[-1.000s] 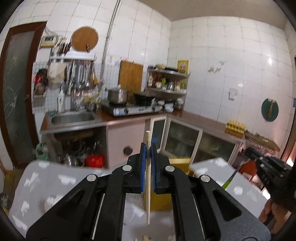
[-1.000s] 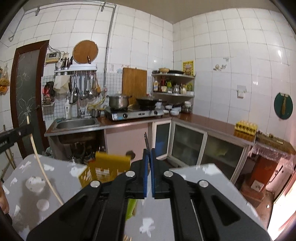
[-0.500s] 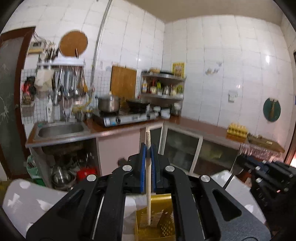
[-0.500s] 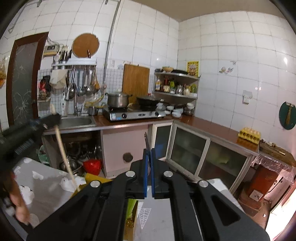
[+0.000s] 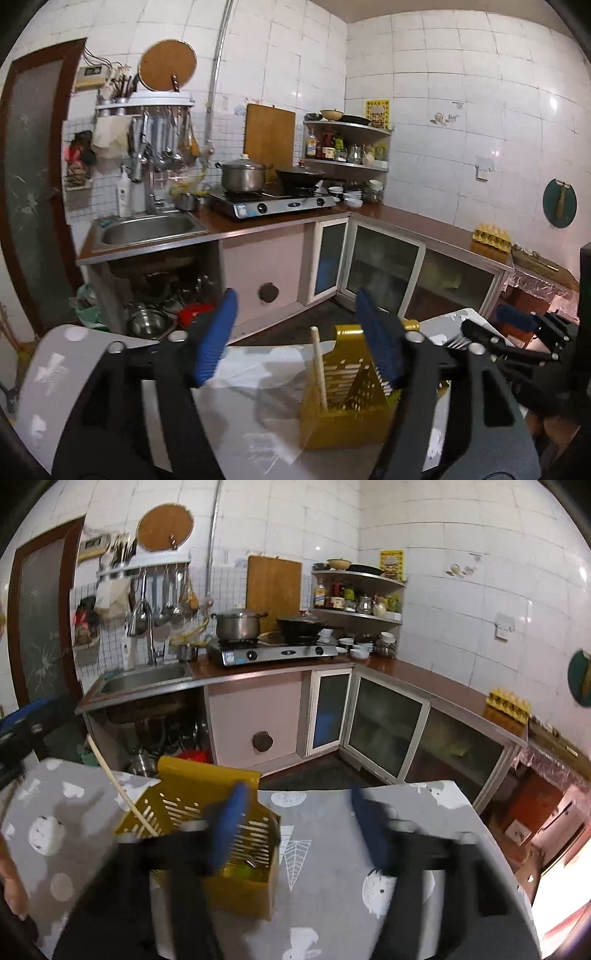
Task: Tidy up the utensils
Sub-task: 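Move both open tools back down to the remaining chopsticks on the table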
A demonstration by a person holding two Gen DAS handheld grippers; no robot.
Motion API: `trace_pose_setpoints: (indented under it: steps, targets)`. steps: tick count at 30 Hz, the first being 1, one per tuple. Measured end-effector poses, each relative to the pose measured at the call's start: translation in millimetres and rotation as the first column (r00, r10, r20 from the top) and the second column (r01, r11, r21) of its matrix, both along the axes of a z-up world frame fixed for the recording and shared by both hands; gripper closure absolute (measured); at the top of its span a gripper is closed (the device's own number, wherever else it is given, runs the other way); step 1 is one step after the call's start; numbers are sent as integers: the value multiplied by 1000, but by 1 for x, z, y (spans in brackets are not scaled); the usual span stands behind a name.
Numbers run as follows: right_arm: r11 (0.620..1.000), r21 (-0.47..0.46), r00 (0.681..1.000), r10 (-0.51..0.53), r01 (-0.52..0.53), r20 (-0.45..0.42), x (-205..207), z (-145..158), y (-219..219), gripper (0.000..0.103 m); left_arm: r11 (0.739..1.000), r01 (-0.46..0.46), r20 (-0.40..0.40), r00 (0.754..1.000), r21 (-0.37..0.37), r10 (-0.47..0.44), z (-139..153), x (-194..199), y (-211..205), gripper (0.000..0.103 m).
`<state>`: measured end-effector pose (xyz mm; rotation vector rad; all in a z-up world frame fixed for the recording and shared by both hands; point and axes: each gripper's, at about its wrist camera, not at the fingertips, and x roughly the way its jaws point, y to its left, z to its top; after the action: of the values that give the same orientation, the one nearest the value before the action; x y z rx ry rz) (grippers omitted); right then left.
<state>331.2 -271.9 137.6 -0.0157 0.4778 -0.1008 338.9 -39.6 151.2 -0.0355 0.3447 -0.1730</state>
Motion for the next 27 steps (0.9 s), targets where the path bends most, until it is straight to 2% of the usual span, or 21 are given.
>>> trace_pose_setpoints:
  steps: [2, 4, 6, 9, 13, 18, 22, 27]
  targets:
    - [1000, 7, 1000, -3, 3, -7, -11, 2, -3, 42, 1000, -17, 5, 1000, 8, 17, 6, -15, 9, 26]
    - [1000, 19, 1000, -8, 8, -13, -28, 1, -6, 41, 999, -35, 11, 999, 9, 35, 10, -35, 20, 11]
    - [1000, 24, 1000, -11, 11, -20, -46, -5, -8, 39, 998, -55, 14, 998, 8, 55, 9, -55, 31, 5]
    - [1000, 17, 999, -14, 15, -50, -63, -19, -7, 37, 995, -86, -1, 996, 41, 86, -1, -73, 40, 5]
    - [1000, 16, 995, -9, 11, -102, -80, -49, -4, 37, 991, -101, -68, 992, 85, 107, -31, -89, 48, 5]
    - [999, 46, 985, -12, 20, -171, -91, -88, -1, 37, 992, -104, -179, 977, 67, 114, -72, -92, 59, 5]
    - [997, 66, 977, -16, 31, -215, -92, -115, 1, 37, 995, -94, -306, 946, 39, 101, -111, -86, 63, 5]
    - [995, 80, 957, -26, 51, -289, -88, -151, 2, 37, 995, -86, -416, 904, 56, 101, -155, -81, 59, 5]
